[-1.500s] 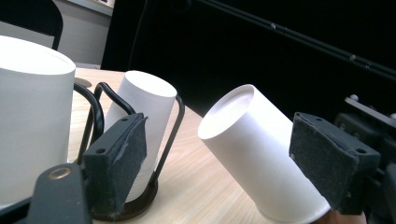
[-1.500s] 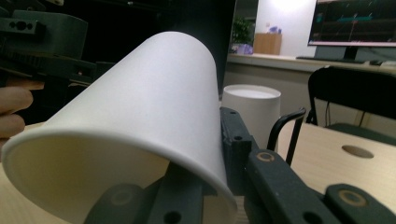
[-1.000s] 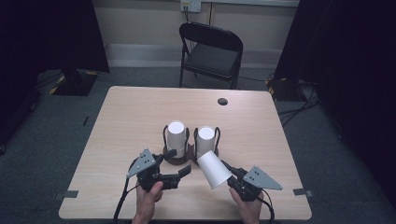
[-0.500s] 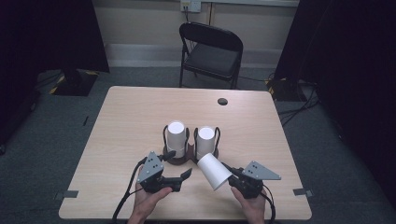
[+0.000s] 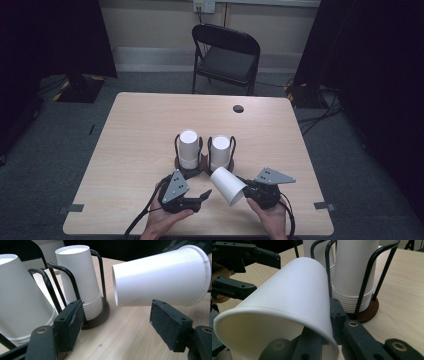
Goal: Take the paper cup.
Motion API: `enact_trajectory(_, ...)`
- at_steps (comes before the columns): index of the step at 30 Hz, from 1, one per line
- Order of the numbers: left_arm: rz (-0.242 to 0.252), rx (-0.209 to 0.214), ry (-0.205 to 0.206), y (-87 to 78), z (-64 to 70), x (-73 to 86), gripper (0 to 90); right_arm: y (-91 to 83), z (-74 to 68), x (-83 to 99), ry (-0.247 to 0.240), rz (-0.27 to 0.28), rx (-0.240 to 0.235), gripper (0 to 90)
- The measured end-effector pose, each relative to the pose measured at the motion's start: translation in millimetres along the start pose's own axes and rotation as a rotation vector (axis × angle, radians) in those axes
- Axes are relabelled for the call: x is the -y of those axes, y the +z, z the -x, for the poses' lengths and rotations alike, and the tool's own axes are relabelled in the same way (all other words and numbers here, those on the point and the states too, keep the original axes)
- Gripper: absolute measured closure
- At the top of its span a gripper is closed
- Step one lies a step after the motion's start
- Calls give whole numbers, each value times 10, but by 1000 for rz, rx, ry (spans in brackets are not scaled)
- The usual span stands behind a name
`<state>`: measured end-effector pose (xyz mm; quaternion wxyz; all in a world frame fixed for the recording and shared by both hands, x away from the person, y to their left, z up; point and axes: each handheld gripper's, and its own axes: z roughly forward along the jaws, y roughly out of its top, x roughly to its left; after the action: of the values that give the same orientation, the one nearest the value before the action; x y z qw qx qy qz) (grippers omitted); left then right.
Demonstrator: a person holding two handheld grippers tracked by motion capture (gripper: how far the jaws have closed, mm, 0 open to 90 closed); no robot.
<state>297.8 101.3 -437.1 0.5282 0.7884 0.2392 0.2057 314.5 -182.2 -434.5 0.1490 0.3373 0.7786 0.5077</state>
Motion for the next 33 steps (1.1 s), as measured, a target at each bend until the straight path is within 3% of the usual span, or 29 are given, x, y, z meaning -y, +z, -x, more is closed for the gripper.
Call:
enact_trajectory(3,-8,0,41,11,19,9,271,10,15,-21,17,-30,-14,888)
enact_trajectory(6,-6,-30,79,12,50,25,280,33,34,-55,24,-68,-30,888)
enact_trajectory(8,13,-15,87,13,74,47,300,58,38,-98,24,-105,-46,889)
enact_trajectory(13,7,-37,134,44,149,79,272,144,-3,-211,-4,-191,-60,888)
enact_trajectory(15,12,-28,126,48,154,80,253,160,-18,-244,-13,-191,-61,888)
enact_trajectory(20,4,-40,177,63,172,66,233,177,-13,-266,-3,-215,-76,888)
enact_trajectory(25,-37,-72,274,129,259,95,249,196,15,-271,0,-249,-73,888)
enact_trajectory(28,-31,-67,281,140,275,105,265,183,23,-278,-3,-246,-75,888)
enact_trajectory(33,-49,-77,341,170,328,97,252,205,21,-288,-3,-294,-81,888)
